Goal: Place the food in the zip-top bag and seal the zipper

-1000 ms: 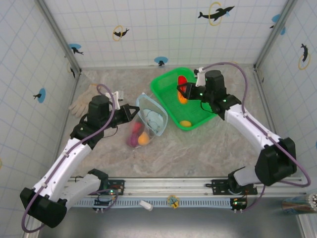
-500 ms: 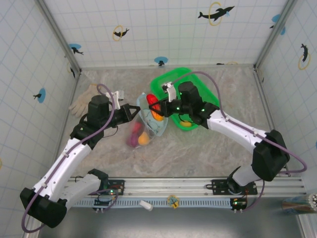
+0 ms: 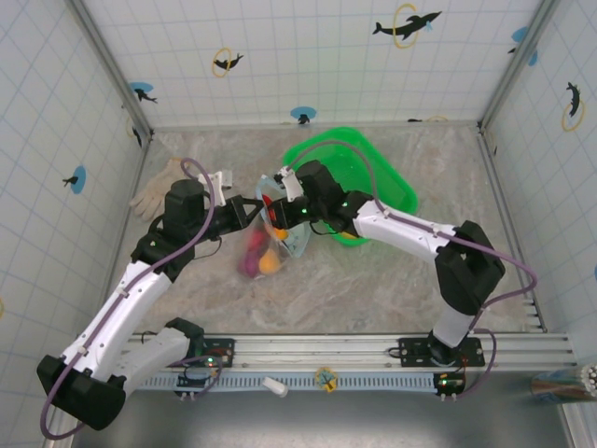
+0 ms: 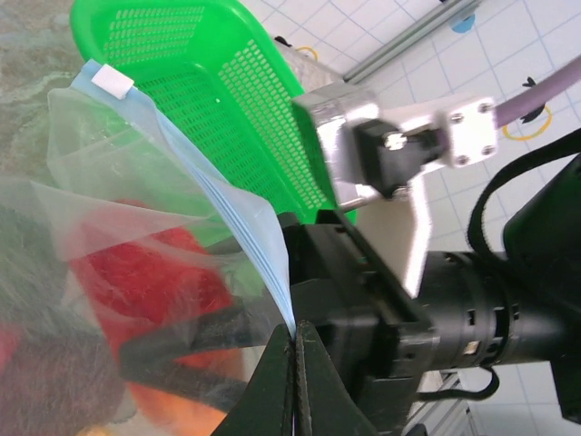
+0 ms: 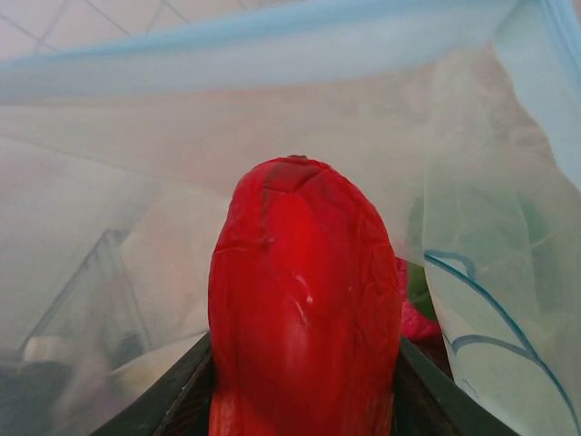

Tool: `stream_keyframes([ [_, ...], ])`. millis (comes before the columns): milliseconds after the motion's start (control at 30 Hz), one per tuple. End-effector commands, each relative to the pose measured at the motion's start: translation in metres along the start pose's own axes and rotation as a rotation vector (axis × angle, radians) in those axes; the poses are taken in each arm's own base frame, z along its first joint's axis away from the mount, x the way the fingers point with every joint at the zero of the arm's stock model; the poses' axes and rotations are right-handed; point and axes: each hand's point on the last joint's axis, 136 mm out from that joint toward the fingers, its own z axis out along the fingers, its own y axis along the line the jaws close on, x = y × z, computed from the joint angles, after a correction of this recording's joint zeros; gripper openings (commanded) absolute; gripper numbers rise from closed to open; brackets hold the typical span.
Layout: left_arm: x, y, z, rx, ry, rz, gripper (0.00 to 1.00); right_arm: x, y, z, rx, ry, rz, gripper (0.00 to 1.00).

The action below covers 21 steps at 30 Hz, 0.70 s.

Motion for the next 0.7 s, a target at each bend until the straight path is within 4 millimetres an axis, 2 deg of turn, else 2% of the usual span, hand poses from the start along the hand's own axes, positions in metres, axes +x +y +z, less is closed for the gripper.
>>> stream_keyframes([
  [0,-0.009,-0.014,-0.006,0.043,-0.027,0.01,0.0,-0.004,-0.013,0.009,0.095,-0.022,0.083,0.44],
  [167,-0.008,-0.012,-0.006,0.036,-0.026,0.012,0.0,0.003,-0.012,0.019,0.118,-0.009,0.095,0.44],
  [267,-0.007,-0.011,-0.006,0.034,-0.026,0.013,0.0,-0.002,-0.012,0.018,0.126,-0.038,0.129,0.5],
  [300,-0.007,-0.011,-0.007,0.033,-0.028,0.014,0.0,-0.003,-0.011,0.018,0.125,-0.049,0.138,0.53],
  [367,-0.007,-0.009,-0.008,0.025,-0.034,0.015,0.0,-0.007,-0.008,0.016,0.119,-0.076,0.144,0.67],
  [467,-0.008,-0.004,-0.007,-0.001,-0.043,0.013,0.0,-0.006,-0.007,0.014,0.123,-0.078,0.113,0.78],
  [533,-0.006,0.001,-0.006,-0.022,-0.04,0.007,0.0,-0.004,-0.009,0.011,0.14,-0.068,0.098,0.8],
  [667,-0.006,0.005,-0.008,-0.045,-0.048,0.005,0.0,-0.012,-0.002,-0.01,0.149,-0.105,0.054,0.79],
])
